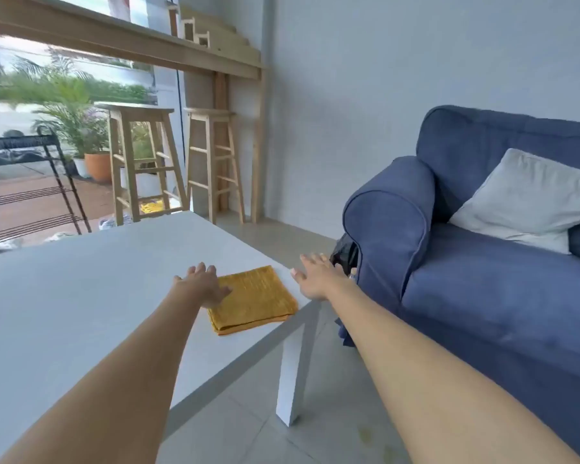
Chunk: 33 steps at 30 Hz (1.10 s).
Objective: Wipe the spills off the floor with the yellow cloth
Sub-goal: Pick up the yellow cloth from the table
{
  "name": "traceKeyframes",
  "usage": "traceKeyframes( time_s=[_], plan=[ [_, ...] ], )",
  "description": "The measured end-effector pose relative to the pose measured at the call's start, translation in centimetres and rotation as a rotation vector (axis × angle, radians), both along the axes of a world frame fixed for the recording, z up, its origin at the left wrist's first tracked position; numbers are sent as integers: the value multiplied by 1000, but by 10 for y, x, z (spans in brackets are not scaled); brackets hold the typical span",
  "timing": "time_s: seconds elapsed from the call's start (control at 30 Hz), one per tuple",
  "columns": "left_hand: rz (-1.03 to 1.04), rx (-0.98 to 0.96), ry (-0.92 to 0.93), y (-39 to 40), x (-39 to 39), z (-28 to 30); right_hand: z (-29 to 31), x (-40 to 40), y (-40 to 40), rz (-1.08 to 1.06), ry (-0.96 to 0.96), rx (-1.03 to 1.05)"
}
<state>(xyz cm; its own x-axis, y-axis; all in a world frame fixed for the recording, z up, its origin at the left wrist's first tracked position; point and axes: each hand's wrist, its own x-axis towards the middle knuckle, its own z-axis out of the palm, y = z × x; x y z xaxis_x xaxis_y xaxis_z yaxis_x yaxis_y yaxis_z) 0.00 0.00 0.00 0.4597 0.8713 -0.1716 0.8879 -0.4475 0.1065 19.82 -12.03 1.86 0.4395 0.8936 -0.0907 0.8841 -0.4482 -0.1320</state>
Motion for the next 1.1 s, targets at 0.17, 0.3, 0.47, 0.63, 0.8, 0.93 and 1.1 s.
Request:
traceKeyframes(
  time_s=[0.17, 0.3, 0.47, 0.63, 0.8, 0.93, 1.1],
  plan=[
    [-14, -50, -72, 23, -7, -25, -35, -19, 49, 88, 19, -19],
    [-36, -36, -148, 33, -9, -30, -50, -22, 75, 109, 63, 77],
    [-86, 24, -232, 31, -2, -14, -51, -25, 83, 127, 119, 248],
    [-39, 40, -264, 23, 0, 2, -34, -22, 65, 85, 146, 347],
    [-57, 53, -314, -1, 5, 34, -3, -16, 26, 76, 181, 403],
    [-154, 66, -345, -32, 27, 67, 27, 1, -20, 15, 176, 523],
    [-289, 54, -428, -84, 80, 90, 54, 47, -92, -109, 146, 603]
  ],
)
